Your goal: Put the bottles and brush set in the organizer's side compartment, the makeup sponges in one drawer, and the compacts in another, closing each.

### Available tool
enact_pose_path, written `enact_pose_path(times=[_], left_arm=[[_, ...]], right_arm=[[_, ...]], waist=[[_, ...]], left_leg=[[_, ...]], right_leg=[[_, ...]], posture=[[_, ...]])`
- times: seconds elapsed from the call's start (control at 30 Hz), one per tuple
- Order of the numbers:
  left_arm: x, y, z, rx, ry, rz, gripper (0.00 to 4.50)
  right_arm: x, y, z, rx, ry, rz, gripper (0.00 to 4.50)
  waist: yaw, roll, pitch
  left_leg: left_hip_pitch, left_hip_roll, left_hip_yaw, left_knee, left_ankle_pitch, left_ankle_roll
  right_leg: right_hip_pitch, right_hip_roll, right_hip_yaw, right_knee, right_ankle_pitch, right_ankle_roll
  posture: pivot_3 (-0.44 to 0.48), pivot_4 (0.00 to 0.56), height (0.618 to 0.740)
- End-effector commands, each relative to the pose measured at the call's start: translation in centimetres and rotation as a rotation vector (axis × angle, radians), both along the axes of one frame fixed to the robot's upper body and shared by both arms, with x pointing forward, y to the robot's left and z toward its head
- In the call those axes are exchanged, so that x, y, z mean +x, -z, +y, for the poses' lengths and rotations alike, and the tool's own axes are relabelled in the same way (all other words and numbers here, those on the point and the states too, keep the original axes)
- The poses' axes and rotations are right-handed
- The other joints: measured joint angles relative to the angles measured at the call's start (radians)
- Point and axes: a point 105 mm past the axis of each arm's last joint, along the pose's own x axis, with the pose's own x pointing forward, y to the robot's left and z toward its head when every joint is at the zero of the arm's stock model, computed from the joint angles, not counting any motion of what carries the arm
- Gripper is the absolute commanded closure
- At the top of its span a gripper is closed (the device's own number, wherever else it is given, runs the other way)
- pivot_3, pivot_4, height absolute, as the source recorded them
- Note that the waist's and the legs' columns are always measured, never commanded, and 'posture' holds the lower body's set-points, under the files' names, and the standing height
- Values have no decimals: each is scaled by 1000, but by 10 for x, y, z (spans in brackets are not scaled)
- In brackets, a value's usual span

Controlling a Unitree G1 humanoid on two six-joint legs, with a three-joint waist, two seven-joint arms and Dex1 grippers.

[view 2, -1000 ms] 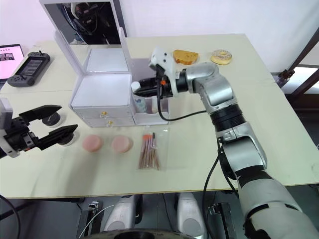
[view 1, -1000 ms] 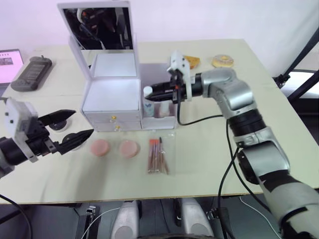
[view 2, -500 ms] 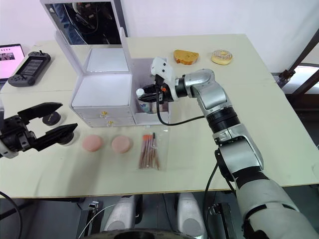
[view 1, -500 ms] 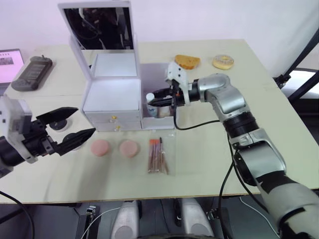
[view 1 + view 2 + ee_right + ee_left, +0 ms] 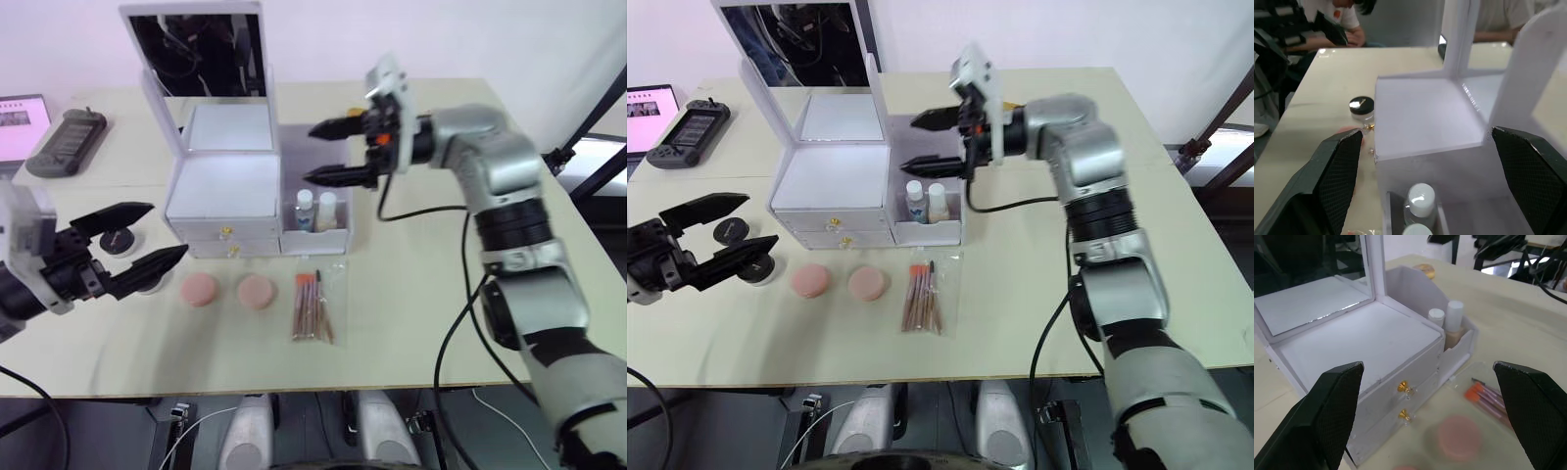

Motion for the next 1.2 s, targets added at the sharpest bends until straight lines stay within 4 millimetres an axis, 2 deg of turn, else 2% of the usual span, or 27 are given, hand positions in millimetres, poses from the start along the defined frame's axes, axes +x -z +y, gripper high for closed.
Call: enact_pose_path(times=[0.03,0.2,0.33,0.43,0.63,0.77,0.93,1.03,1.1,1.17,1.2], left_arm=[[4,-10,23,10,-78,-28,0],[8,-3,78,20,-262,2,0],[1,24,120,63,-398,107,0],[-6,35,140,68,-464,128,0],[-17,48,168,61,-567,129,0],[-19,52,175,59,-589,130,0],[-18,50,173,62,-579,117,0],[-11,43,164,62,-547,96,0],[-5,39,151,49,-497,88,0],[1,32,127,14,-402,87,0],[4,27,111,2,-338,88,0]], right_arm=[[-5,-4,-30,31,41,-51,65],[-1,17,-92,40,239,-75,65],[3,39,-145,79,440,-114,65],[-1,65,-181,61,568,-86,65],[-13,97,-221,116,724,14,65],[-19,110,-226,91,747,47,65],[-18,108,-220,102,733,62,65],[-18,98,-203,149,674,100,65],[-21,96,-187,141,625,139,65],[-27,90,-165,143,549,185,65],[-33,82,-148,168,474,215,65]], waist=[[0,0,0],[-2,0,0],[-8,0,0],[-11,0,0],[-22,0,0],[-27,0,0],[-28,0,0],[-25,0,0],[-25,0,0],[-23,0,0],[-23,0,0]], left_leg=[[0,0,0,0,0,0],[0,0,1,0,0,0],[0,0,4,-1,0,0],[0,0,5,-1,0,0],[1,1,6,0,0,0],[1,1,7,0,0,0],[2,2,9,0,0,0],[2,2,9,0,0,0],[2,2,9,0,0,0],[1,2,9,0,0,0],[1,2,9,0,0,0]], right_leg=[[0,0,0,0,0,0],[-1,0,0,0,0,0],[-2,0,3,0,0,0],[-2,0,3,0,0,0],[-2,-1,4,0,0,0],[-2,-1,4,0,0,0],[-3,-1,5,1,0,0],[-3,-1,5,1,0,0],[-3,-1,5,1,0,0],[-3,-1,5,1,1,-1],[-3,-1,5,1,1,-1]], posture=[[0,150,740],[0,150,740],[0,150,740],[0,150,740],[0,150,740],[0,150,740],[0,150,740],[0,150,740],[0,150,740],[0,150,740],[0,150,740]])
